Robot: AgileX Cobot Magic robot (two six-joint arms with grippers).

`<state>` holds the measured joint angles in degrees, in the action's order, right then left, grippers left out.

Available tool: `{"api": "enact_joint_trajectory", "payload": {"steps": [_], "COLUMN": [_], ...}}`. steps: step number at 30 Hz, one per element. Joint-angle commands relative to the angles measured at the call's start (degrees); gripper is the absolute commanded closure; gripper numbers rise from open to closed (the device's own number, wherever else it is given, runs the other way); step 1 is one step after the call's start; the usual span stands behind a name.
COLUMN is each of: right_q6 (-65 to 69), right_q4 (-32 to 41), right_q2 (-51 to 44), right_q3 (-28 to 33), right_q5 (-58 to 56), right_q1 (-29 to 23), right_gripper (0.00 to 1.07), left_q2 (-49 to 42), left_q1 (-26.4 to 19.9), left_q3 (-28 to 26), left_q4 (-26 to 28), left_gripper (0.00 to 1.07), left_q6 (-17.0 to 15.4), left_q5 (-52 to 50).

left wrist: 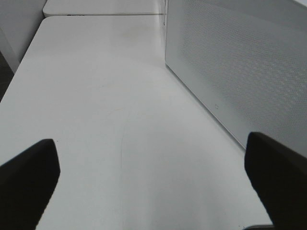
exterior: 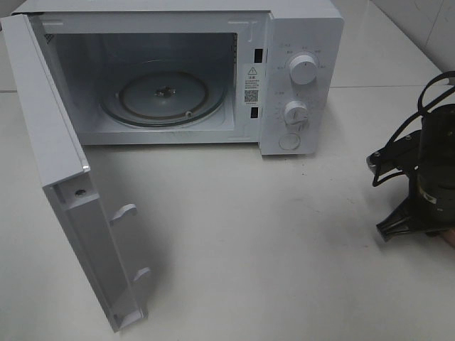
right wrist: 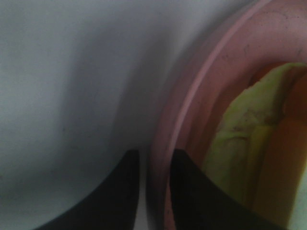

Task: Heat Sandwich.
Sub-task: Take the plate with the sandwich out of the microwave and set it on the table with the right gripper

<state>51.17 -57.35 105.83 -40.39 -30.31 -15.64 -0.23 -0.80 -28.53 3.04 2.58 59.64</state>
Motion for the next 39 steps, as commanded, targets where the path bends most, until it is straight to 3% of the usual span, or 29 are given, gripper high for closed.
{"api": "enact_joint_trajectory", "payload": {"steps": [1, 8, 19, 21, 28, 39], "right_q6": [-0.06, -3.95, -19.31, -21.49, -36.61, -42.86], "right_q4": [1.03, 6.13, 23.61, 25.21, 41.37, 49.16], "right_q2": [-1.09, -4.93, -15.01, -15.70, -24.18, -36.15], "right_q3": [-0.34, -0.34, -0.34, -0.34, -0.34, -0.34], "right_q5": [-0.11, 0.11, 0.69, 0.57, -2.92, -9.28], "right_q1": [0.23, 0.23, 0.23, 0.23, 0.17, 0.17], "right_gripper": [0.67, 0.47, 0.21, 0.21, 0.23, 0.25], "left_q2": [-1.55, -1.55, -1.55, -1.55, -1.55, -1.55], "left_q1": [-0.23, -0.23, -0.23, -0.23, -0.23, -0.23], "left_q3": [0.17, 0.17, 0.17, 0.17, 0.17, 0.17], "left_q4": [0.29, 0.29, 0.29, 0.29, 0.29, 0.29], "left_gripper": [0.03, 0.03, 0.03, 0.03, 0.03, 0.03], "left_q6": [-0.40, -0.40, -0.40, -0.40, -0.40, -0.40], "left_q5": [-0.74, -0.74, -0.74, -0.74, -0.74, -0.74]}}
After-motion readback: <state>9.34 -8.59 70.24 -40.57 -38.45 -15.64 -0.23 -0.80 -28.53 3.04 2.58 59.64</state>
